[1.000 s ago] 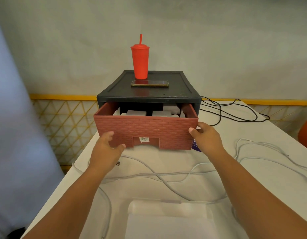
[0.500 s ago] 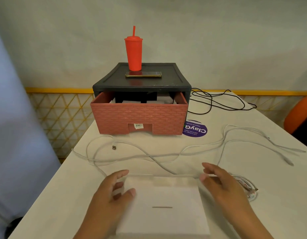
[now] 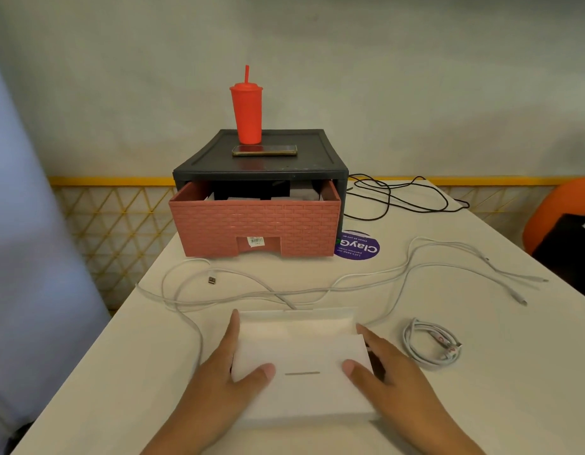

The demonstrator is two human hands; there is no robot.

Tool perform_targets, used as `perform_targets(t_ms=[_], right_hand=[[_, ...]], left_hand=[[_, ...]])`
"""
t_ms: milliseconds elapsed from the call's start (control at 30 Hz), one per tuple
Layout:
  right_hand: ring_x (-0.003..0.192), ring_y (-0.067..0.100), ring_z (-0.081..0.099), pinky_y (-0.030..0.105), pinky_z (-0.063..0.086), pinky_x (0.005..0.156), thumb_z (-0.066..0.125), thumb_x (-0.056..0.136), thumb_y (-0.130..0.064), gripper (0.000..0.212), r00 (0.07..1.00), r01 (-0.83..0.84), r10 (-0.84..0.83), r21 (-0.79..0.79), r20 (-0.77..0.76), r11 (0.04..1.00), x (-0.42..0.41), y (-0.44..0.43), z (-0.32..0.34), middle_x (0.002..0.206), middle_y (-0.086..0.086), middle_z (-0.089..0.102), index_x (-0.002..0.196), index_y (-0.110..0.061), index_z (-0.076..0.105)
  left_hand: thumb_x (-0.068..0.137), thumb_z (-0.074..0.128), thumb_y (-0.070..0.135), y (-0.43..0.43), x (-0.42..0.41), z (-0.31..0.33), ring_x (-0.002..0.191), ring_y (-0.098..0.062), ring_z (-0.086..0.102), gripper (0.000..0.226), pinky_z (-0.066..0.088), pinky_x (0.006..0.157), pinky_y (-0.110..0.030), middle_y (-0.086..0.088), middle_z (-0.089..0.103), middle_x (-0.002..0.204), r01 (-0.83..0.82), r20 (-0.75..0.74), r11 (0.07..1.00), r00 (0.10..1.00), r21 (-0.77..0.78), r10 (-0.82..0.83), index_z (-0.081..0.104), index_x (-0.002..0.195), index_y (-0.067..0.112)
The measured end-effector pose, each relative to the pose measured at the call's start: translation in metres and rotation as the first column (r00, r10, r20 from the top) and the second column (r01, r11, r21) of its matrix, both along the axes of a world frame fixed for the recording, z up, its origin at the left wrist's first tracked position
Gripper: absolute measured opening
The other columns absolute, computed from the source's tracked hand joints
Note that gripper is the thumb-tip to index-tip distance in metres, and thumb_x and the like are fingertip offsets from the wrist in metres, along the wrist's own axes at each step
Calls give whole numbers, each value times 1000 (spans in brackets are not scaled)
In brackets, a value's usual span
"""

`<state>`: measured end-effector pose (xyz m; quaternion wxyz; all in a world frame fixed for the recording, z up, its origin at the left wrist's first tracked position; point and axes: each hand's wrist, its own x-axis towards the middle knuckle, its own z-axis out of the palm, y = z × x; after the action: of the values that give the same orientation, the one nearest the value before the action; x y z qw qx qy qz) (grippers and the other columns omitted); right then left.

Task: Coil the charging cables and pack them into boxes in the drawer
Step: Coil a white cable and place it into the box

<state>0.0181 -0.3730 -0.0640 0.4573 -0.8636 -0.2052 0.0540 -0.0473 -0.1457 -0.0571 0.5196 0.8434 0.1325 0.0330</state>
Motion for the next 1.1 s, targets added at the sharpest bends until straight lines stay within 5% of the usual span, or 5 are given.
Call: perform_targets(t_ms=[300, 433, 667, 800, 1100], right_hand=[[109, -12, 50, 1, 37, 87, 72, 79, -15, 63, 999, 34, -35, 185, 2, 982, 5, -6, 1, 118, -28, 54, 118, -52, 40], [89, 0, 58, 8, 39, 73, 65, 83, -11, 41, 912, 329, -349, 126, 216, 936, 20, -24, 14, 112, -10, 62, 119, -30, 56], [102, 31, 55, 32, 39, 77, 55, 89, -32, 33, 838, 459, -545, -496, -34, 737, 52, -71, 22, 111, 15, 59, 108, -6, 61], [74, 22, 55, 24, 34, 55, 59, 85, -17, 11, 854, 451, -520, -453, -32, 769, 55, -72, 18, 75, 5, 61, 77, -10, 62], [65, 26, 63, 34, 48, 65, 63, 83, -10, 14, 854, 511, -519, -136, -29, 849, 47, -79, 20, 63, 6, 66, 70, -14, 63]], left_hand=[[65, 82, 24, 10, 6, 11, 128, -8, 41, 118, 35, 109, -38, 27, 32, 136, 90, 120, 996, 989, 10, -91, -10, 116, 79], [69, 81, 12, 7, 8, 11, 132, -1, 31, 127, 29, 112, -33, 39, 24, 130, 46, 225, 994, 972, 102, -68, -16, 110, 82], [73, 77, 11, 3, 4, 2, 109, 34, 19, 129, 23, 89, 3, 47, 13, 122, 23, 300, 965, 948, 263, -104, -27, 105, 80], [74, 76, 11, 4, 4, -1, 116, 26, 26, 127, 26, 96, -9, 40, 20, 127, 7, 327, 964, 940, 264, -96, -26, 108, 79], [73, 78, 15, 11, 12, 0, 132, 4, 27, 129, 27, 108, -22, 39, 17, 136, 65, 257, 967, 958, 247, -130, -29, 110, 76]])
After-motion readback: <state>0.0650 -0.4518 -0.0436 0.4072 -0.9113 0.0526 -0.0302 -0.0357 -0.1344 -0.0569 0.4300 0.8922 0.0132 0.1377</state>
